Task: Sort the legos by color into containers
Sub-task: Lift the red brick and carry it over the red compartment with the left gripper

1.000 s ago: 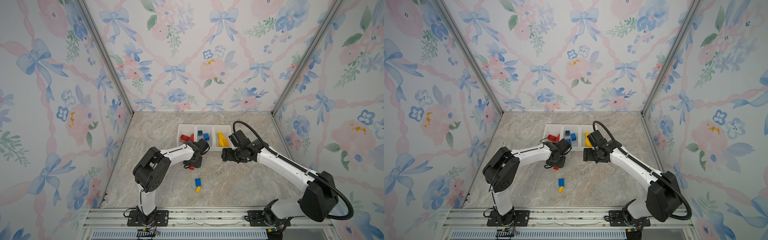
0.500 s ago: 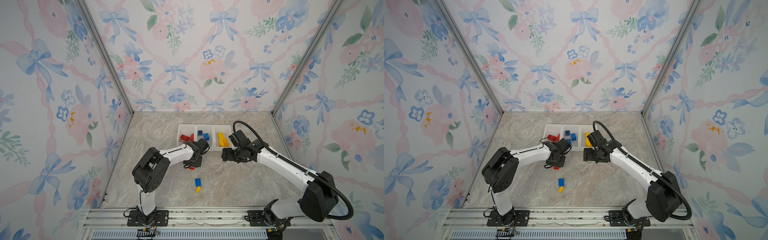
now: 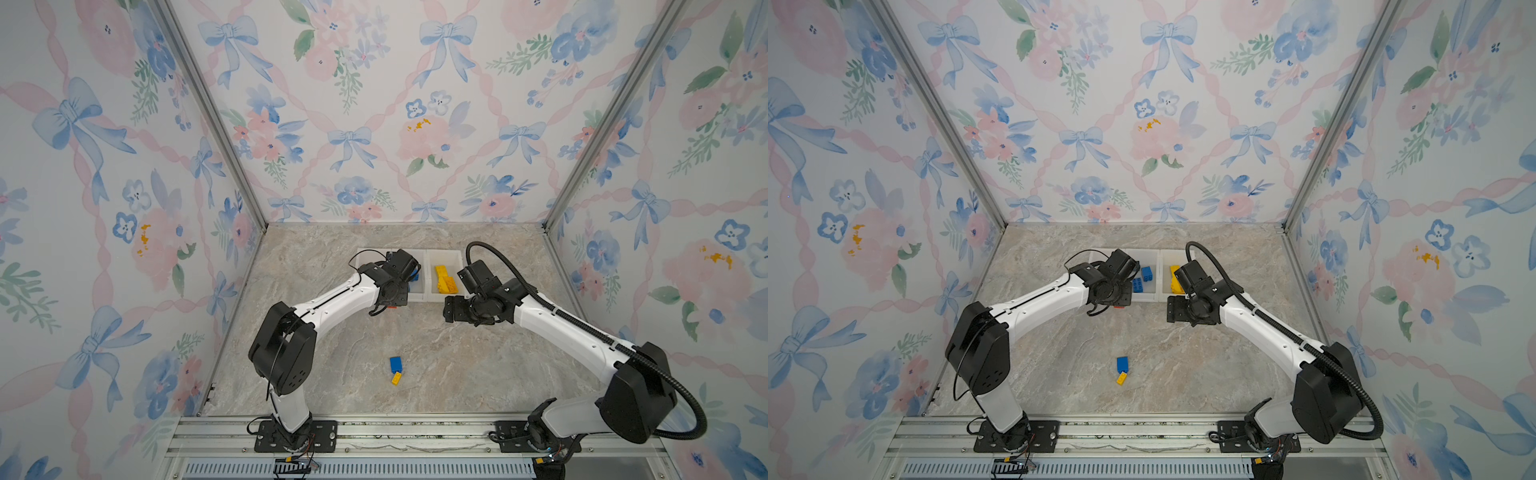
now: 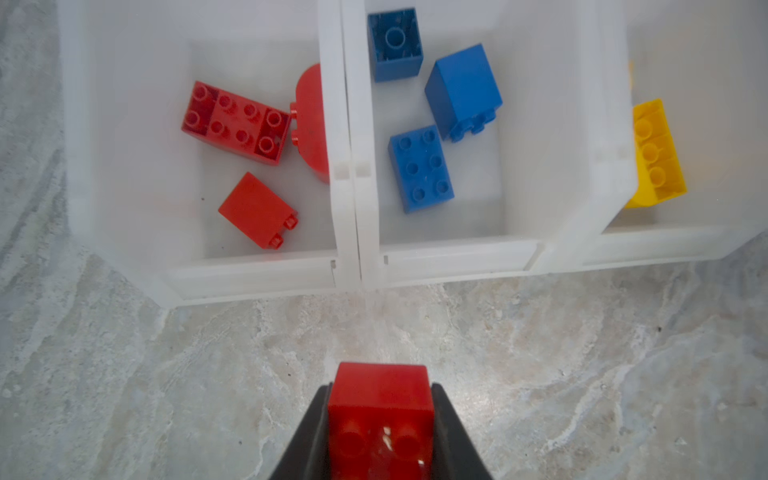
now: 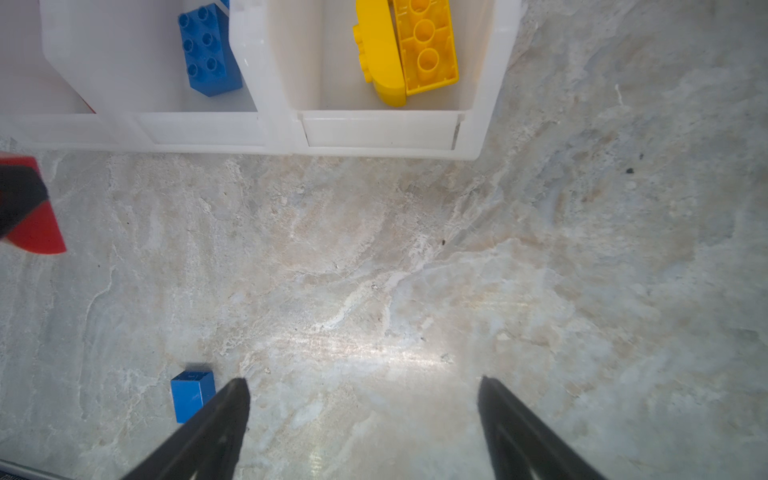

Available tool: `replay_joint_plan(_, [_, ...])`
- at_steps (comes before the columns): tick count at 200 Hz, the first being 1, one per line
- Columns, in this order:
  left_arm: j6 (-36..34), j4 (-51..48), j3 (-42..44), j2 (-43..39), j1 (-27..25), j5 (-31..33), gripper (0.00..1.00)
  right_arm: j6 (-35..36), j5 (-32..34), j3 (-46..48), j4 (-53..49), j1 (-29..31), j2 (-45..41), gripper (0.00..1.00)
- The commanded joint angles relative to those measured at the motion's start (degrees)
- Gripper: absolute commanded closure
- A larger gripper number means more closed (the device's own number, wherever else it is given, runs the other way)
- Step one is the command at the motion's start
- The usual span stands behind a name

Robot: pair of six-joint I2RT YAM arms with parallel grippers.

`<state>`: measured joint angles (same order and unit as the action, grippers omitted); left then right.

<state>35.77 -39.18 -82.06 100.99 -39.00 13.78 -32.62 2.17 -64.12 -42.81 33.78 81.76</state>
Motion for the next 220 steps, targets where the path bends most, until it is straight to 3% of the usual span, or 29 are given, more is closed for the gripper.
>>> replay_joint_plan(1, [-2.4,-1.7,-4.4,1.3,1.8,1.4,0.77,-0.3,0.2,-0.1,-0.4,-0.6,-0.4,0.10])
replay_joint_plan(181, [-10.0,-2.0,-26.8,21.7,11.9,3.6,0.78,-2.0,1.5,0.5,-2.6,-0.7,-3.4,0.00])
replay_joint_plan(220, [-10.6,-1.9,-30.2,25.6,13.1,3.8,0.73,-2.8,1.1,0.5,-1.2,-0.7,-2.2,0.00])
